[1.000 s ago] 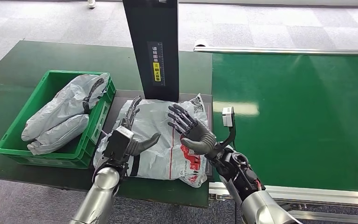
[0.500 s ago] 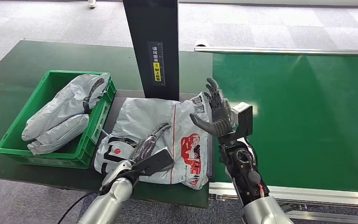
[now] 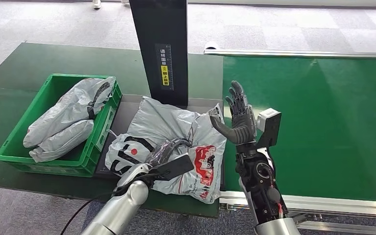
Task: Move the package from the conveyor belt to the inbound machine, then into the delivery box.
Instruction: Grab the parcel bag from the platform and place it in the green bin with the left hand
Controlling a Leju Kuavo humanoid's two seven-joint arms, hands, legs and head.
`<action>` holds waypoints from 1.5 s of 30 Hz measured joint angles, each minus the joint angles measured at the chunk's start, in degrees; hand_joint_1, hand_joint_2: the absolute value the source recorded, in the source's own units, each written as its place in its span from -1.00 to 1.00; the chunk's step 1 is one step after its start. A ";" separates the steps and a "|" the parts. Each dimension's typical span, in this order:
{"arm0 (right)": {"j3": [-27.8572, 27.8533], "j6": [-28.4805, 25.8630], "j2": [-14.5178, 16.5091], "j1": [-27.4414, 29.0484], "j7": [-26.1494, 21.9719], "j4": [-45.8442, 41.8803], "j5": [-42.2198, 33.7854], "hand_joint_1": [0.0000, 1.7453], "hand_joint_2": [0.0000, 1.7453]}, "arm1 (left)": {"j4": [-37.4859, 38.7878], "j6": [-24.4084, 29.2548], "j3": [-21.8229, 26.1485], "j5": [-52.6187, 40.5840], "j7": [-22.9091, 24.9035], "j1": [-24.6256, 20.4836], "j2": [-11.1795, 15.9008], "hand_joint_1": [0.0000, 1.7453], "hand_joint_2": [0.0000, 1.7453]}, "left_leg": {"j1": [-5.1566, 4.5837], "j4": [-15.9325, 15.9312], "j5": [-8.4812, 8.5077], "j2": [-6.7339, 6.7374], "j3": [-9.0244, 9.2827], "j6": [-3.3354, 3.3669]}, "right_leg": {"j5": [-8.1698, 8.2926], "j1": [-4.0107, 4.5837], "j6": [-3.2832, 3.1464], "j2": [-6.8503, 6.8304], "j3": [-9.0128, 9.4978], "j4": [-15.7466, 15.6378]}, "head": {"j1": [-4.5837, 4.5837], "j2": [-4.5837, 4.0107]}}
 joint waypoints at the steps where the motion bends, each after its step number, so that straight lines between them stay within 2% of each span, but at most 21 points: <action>1: -0.03 0.20 -0.01 0.01 0.14 0.45 -0.24 -1.00 1.00 | 0.18 0.03 -0.01 0.03 -0.11 -0.13 -0.04 1.00 1.00 | 0.00 0.00 0.00 0.00 0.00 0.00 | 0.00 0.00 0.00 0.00 0.00 0.00 | 0.00 0.00; 6: -0.07 -0.81 0.01 -0.40 2.12 3.29 -1.05 -1.00 1.00 | 0.50 0.37 -0.04 0.78 -1.23 -0.23 -0.16 1.00 1.00 | 0.00 0.00 0.00 0.00 -0.01 0.00 | 0.00 0.00 0.00 0.00 0.01 0.00 | 0.00 0.00; 9: 0.01 -2.52 -0.03 -0.88 2.97 5.54 -1.53 -1.00 1.00 | -0.06 2.51 -0.04 2.10 -3.45 0.55 -0.07 1.00 1.00 | 0.00 0.00 0.00 0.01 -0.02 0.00 | 0.00 0.00 0.00 0.00 0.00 0.00 | 0.01 0.00; 13: 0.53 -3.31 -0.34 -1.12 2.49 7.13 -3.76 -1.00 1.00 | -4.58 12.66 0.40 7.97 -12.19 3.25 0.32 1.00 1.00 | 0.00 0.00 0.00 0.04 -0.05 0.00 | 0.00 0.00 0.00 0.01 -0.05 0.00 | -0.01 0.00; 15: 0.90 -3.72 -0.55 -1.30 2.16 7.51 -4.84 -1.00 1.00 | -8.16 16.50 0.92 11.22 -15.13 4.27 0.58 1.00 1.00 | 0.00 -0.01 -0.01 0.02 -0.07 0.00 | 0.00 0.01 0.00 0.01 -0.07 0.00 | -0.01 0.00; 21: 1.81 -4.09 -0.88 -1.90 1.92 8.34 -5.58 -1.00 1.00 | -14.47 17.52 1.39 12.81 -15.92 6.11 1.21 1.00 1.00 | 0.00 -0.01 0.00 0.02 -0.07 0.00 | -0.01 0.00 0.00 0.01 -0.06 0.00 | 0.01 0.00; 29: 2.38 -4.15 -1.01 -2.13 1.87 8.86 -5.80 -1.00 1.00 | -16.76 17.98 1.47 13.34 -16.31 6.97 1.50 1.00 1.00 | 0.00 0.00 0.00 0.02 -0.07 0.00 | 0.00 0.00 0.00 0.01 -0.06 0.00 | 0.00 0.00; 33: 2.95 -4.21 -1.07 -2.78 1.13 9.24 -7.02 -1.00 1.00 | -19.65 23.99 2.17 18.99 -21.43 7.95 1.54 1.00 1.00 | 0.01 -0.01 0.00 0.10 -0.08 0.00 | 0.00 0.01 0.00 0.02 -0.09 0.01 | -0.01 0.00; 37: 3.72 -4.50 -1.11 -3.83 0.32 9.78 -7.36 -1.00 1.00 | -26.27 31.75 2.58 23.44 -22.93 9.51 2.00 1.00 1.00 | 0.01 -0.01 0.00 0.07 -0.08 0.00 | -0.01 0.01 0.00 0.02 -0.09 0.01 | 0.00 0.00; 40: 4.05 -4.61 -1.10 -4.00 -0.21 9.94 -7.18 -1.00 1.00 | -31.72 36.99 2.91 18.96 -23.10 10.06 2.64 1.00 1.00 | 0.01 -0.01 0.00 0.04 -0.08 0.00 | -0.01 0.01 0.00 0.02 -0.08 0.01 | 0.01 0.00; 45: 4.22 -4.61 -1.10 -3.90 -0.40 9.97 -6.43 -1.00 1.00 | -39.29 38.06 8.46 -2.58 -21.82 9.06 1.42 1.00 1.00 | 0.00 0.00 0.00 0.04 -0.08 0.00 | 0.00 0.00 0.00 0.02 -0.08 0.01 | 0.02 0.00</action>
